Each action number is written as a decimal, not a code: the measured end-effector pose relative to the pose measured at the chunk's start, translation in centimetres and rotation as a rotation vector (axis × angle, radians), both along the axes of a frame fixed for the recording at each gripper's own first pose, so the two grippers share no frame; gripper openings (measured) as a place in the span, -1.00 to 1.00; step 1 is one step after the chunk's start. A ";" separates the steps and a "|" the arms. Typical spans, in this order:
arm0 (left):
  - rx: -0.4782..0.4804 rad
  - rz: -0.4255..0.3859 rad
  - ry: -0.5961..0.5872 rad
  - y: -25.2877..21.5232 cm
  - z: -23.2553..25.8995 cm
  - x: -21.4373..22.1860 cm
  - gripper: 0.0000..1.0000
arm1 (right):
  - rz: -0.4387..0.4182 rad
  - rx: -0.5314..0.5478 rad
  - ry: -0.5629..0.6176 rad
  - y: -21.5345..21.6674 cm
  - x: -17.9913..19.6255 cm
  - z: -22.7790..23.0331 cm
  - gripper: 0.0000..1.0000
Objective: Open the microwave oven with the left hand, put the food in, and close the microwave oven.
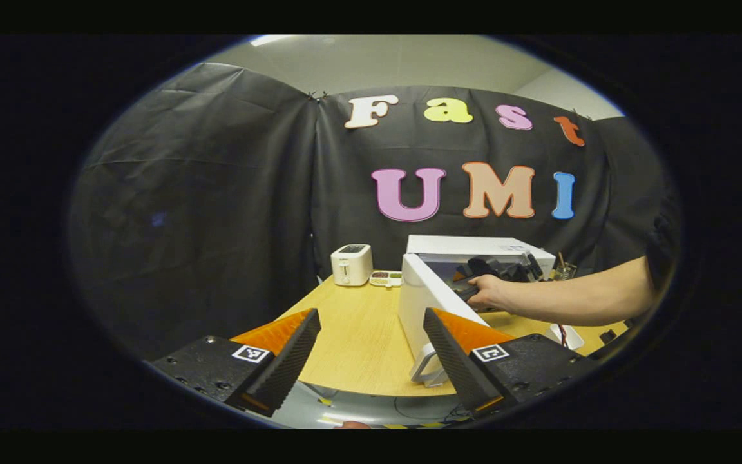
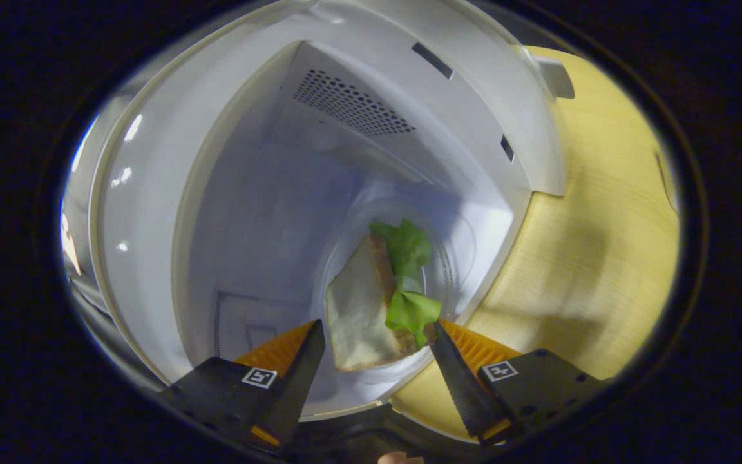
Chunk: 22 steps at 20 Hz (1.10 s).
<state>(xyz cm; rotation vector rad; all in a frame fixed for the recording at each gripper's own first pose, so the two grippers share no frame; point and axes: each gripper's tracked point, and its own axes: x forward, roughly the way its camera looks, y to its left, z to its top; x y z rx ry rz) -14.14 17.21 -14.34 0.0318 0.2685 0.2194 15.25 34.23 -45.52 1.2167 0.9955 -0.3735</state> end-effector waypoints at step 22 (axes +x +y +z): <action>0.020 -0.066 -0.019 0.0 -0.5 -0.6 0.96 | 0.116 -0.137 -0.183 -12.9 -6.4 7.2 0.98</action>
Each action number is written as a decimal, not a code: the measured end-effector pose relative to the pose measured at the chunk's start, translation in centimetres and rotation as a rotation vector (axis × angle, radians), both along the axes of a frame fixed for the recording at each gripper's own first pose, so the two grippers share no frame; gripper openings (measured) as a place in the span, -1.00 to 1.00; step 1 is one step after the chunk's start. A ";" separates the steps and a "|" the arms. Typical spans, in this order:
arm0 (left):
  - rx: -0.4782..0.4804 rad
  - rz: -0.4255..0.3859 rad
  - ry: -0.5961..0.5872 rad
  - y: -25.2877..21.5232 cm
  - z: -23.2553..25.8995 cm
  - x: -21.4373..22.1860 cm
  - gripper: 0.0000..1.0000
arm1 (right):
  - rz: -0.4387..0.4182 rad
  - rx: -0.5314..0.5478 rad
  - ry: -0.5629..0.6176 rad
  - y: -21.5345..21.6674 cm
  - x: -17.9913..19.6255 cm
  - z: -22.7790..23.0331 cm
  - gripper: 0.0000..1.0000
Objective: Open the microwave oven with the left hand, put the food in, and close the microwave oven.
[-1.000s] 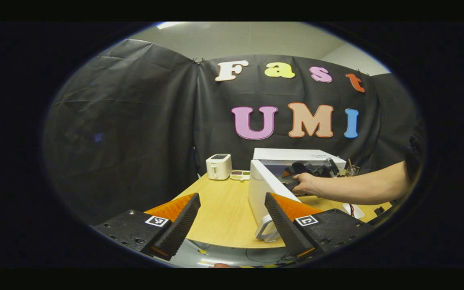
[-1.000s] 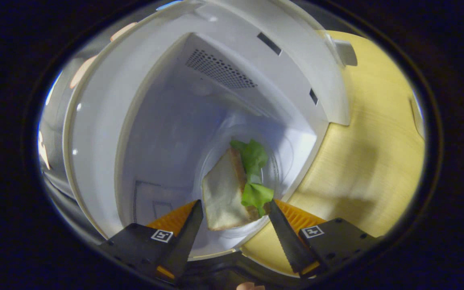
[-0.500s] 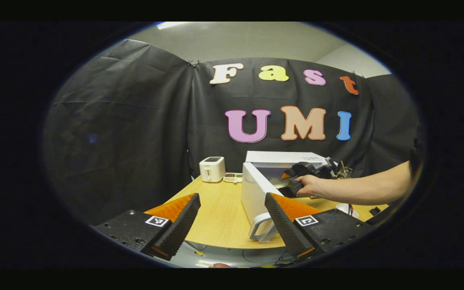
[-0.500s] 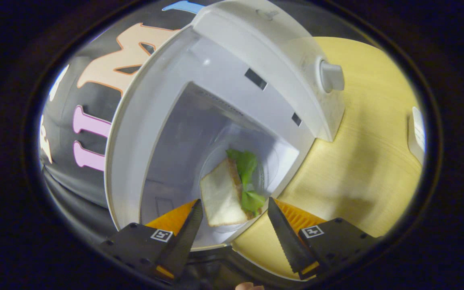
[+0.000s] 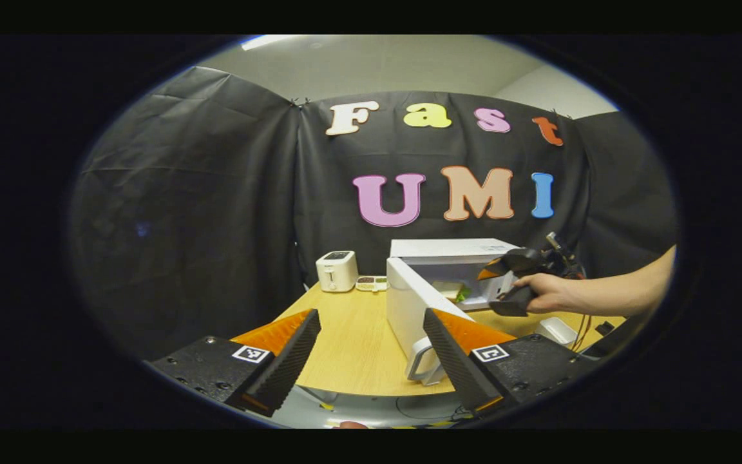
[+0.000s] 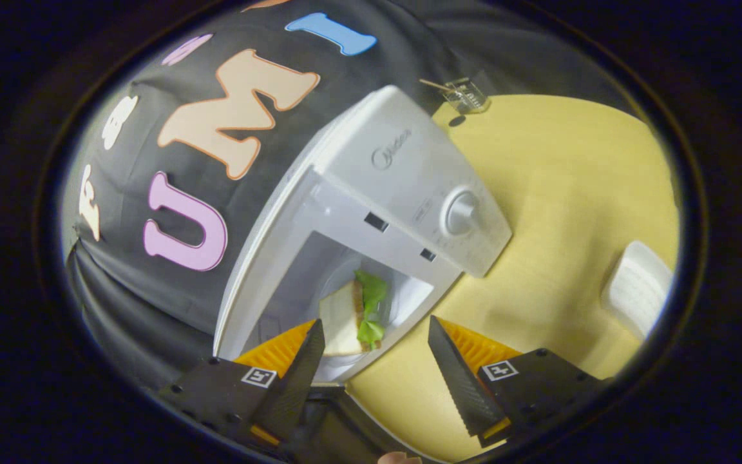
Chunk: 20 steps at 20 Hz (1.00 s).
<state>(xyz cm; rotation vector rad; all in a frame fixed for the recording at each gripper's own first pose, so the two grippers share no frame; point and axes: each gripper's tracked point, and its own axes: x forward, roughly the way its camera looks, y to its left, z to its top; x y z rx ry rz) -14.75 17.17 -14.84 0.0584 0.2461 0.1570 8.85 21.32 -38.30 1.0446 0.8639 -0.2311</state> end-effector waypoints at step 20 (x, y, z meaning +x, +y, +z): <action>-0.128 -0.011 0.197 -0.4 -9.7 2.0 -0.75 | 0.396 -0.669 -0.656 -14.7 -6.7 20.2 0.82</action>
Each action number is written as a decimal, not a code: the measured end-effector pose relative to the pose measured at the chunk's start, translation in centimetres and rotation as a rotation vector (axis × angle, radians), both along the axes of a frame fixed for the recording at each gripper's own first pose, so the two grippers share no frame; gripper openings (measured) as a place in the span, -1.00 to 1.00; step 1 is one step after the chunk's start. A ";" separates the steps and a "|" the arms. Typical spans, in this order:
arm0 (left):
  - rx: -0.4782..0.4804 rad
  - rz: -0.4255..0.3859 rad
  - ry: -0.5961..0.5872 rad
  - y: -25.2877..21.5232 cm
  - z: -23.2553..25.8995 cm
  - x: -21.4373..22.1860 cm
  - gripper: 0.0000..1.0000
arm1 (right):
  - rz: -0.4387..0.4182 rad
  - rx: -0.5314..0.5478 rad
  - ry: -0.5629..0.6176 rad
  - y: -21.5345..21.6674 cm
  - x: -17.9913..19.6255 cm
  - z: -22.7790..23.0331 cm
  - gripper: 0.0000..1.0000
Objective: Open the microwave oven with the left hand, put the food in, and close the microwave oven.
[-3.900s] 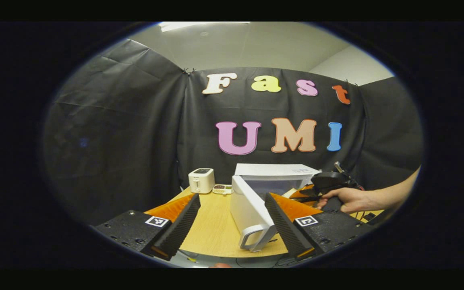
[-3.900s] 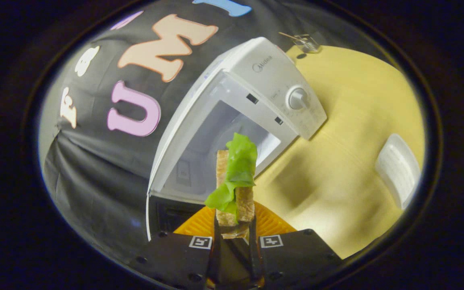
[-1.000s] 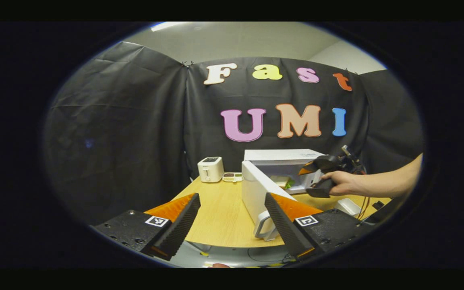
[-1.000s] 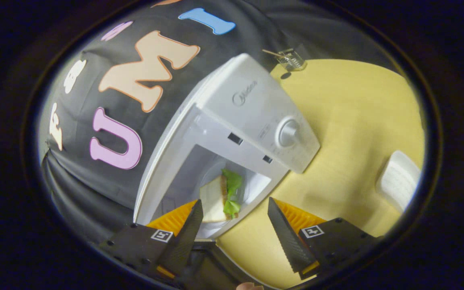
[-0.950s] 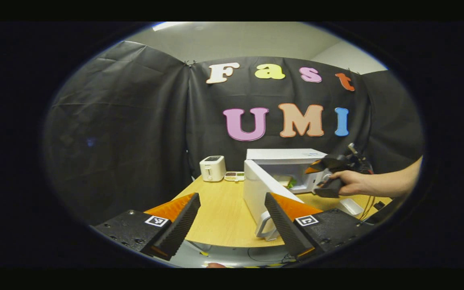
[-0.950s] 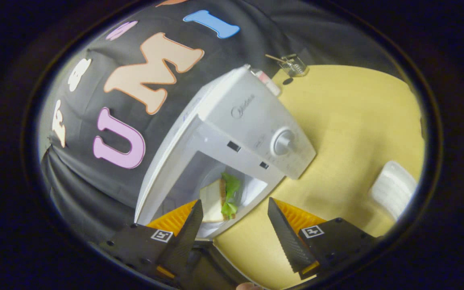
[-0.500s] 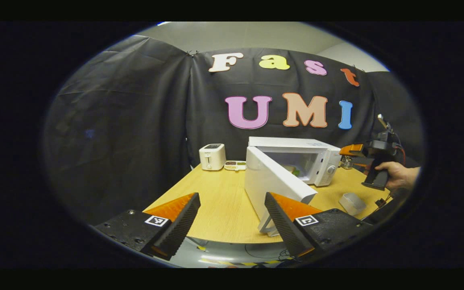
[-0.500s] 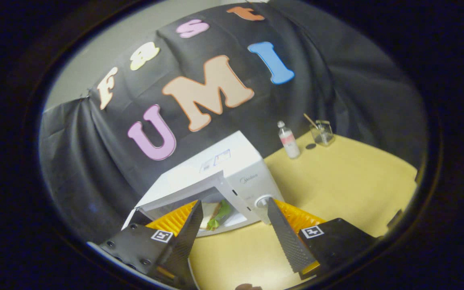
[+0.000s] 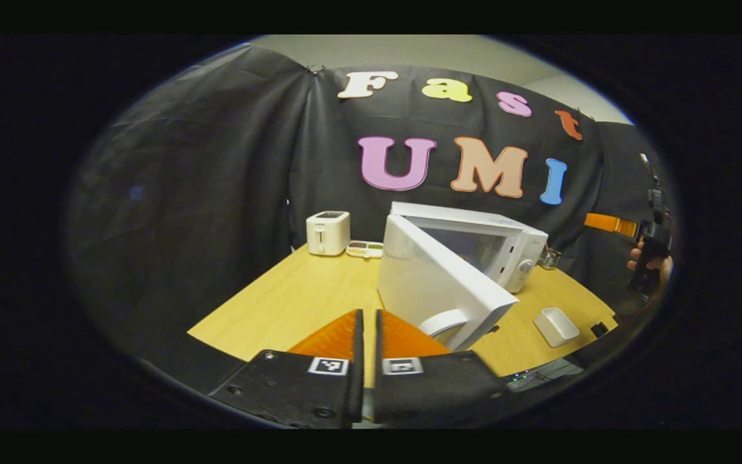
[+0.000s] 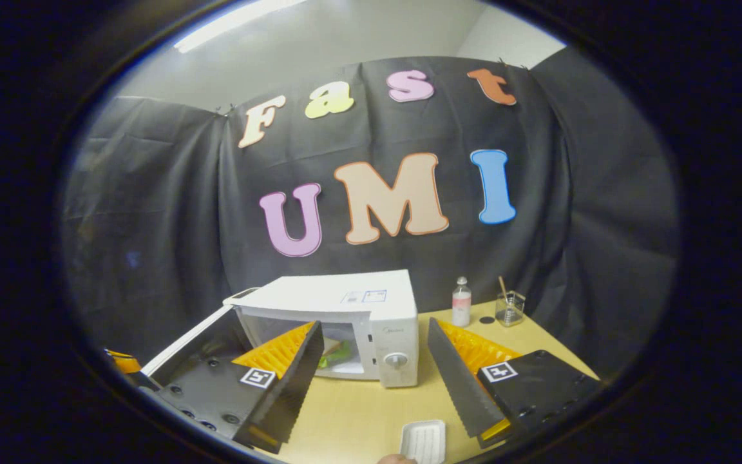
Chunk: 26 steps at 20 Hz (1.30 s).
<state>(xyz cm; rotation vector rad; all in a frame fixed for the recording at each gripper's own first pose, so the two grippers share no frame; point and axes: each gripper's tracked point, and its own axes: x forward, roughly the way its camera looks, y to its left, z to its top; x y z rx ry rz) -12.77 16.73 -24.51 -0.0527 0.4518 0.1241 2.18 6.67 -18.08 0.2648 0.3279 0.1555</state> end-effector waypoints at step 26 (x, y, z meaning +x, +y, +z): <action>0.002 -0.275 0.078 -12.2 -3.9 8.0 -0.98 | -0.113 -0.079 -0.167 -9.3 2.3 9.6 0.82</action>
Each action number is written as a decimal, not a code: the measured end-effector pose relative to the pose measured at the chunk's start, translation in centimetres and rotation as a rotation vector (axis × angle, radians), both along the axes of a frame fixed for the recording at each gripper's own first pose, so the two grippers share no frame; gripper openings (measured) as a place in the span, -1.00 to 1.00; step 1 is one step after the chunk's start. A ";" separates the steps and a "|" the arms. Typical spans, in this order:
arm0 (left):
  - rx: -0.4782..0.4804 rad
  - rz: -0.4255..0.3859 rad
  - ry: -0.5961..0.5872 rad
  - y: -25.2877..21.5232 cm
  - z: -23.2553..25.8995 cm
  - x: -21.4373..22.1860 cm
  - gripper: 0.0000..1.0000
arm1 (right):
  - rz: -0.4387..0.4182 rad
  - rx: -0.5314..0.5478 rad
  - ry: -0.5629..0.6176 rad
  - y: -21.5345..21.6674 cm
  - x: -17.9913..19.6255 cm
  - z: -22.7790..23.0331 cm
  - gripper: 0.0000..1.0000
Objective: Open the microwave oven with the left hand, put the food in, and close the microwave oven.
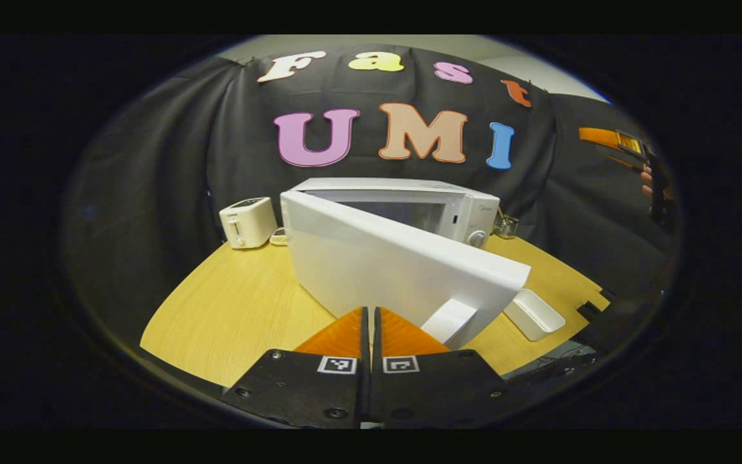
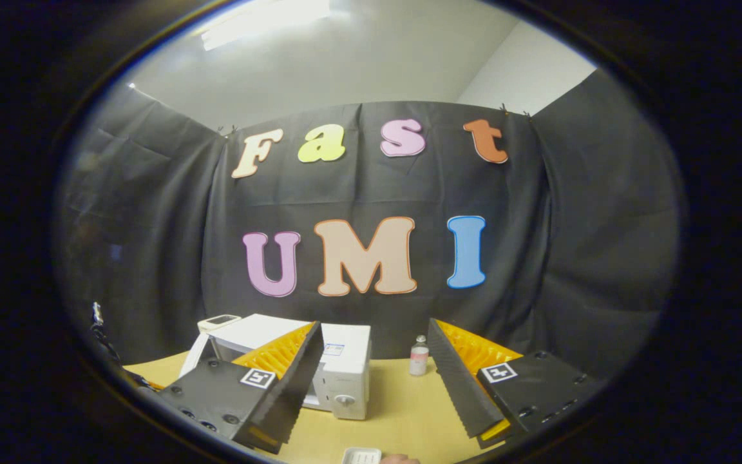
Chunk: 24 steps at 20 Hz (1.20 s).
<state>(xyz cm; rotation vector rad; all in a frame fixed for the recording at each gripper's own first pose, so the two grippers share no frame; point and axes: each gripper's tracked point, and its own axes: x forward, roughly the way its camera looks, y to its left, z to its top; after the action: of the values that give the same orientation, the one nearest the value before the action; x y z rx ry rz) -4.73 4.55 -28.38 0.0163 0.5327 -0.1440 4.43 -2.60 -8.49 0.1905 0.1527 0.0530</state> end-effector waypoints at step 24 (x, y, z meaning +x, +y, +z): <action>0.053 -0.144 -0.030 -11.1 -1.1 11.6 -0.99 | 0.024 -0.076 0.019 -6.7 4.4 -3.5 0.82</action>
<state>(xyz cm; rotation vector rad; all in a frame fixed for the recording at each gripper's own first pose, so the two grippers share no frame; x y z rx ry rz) 6.84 -6.56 -29.47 0.1081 0.5048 -0.2701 8.78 -9.33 -11.99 0.1133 0.1758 0.0693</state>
